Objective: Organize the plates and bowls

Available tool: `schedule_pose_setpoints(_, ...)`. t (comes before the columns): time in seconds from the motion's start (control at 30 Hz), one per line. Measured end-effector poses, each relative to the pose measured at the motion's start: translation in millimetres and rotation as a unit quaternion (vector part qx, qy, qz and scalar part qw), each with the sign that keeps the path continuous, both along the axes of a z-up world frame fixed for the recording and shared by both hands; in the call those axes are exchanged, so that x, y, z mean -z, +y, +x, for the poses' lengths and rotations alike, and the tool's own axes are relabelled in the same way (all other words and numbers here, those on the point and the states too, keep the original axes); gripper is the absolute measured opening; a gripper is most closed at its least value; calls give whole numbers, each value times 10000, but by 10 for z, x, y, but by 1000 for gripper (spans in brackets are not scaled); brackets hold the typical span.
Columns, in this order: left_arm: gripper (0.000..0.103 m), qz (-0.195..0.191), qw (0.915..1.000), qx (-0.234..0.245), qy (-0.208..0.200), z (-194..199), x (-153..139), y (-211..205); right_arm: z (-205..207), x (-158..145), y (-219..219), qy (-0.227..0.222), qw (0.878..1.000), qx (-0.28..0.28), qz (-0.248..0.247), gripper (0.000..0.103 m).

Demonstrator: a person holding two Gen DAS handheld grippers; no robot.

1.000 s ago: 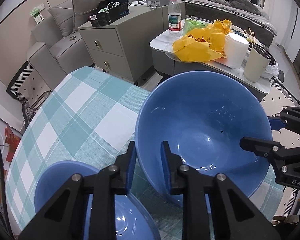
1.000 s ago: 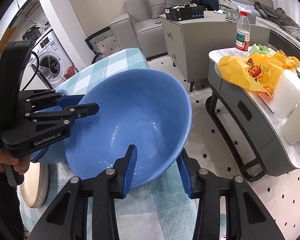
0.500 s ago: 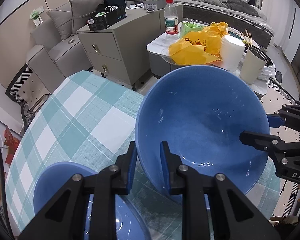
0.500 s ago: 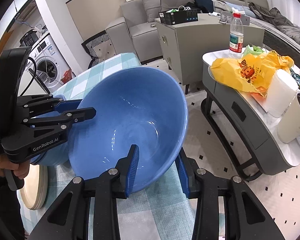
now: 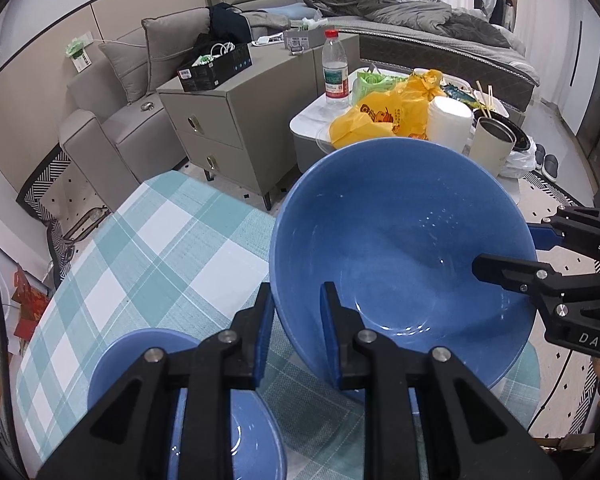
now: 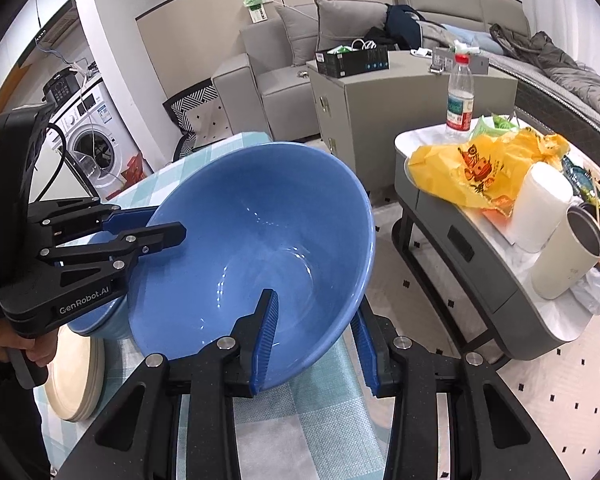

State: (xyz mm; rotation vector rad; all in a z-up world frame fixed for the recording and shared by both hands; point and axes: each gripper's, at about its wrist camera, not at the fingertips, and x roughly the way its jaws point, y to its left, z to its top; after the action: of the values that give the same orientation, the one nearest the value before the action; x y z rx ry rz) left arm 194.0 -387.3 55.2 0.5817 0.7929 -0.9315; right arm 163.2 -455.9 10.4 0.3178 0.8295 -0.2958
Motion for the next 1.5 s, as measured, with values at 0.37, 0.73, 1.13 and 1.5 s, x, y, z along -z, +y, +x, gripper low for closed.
schedule_pose_setpoints(0.37,21,-280,9995,-35,-125,-122,-261,185,-118,-293,167,-188,9995,-25,-239,38)
schedule_pose_setpoints(0.73,21,-464,9983,-191,-293,-180,-460,417,-148,-525,387,-342,9984,-122,-444,38)
schedule_pose_setpoints(1.13,22,-731,9949,-571,-396,-105,-633,815,11,-744,702,-479,9961,-417,-614,38)
schedule_pose_setpoints(1.5,22,-931,9878,-1121,-549,-28,-692,1240,257,-892,1061,-615,9919,-819,-751,38)
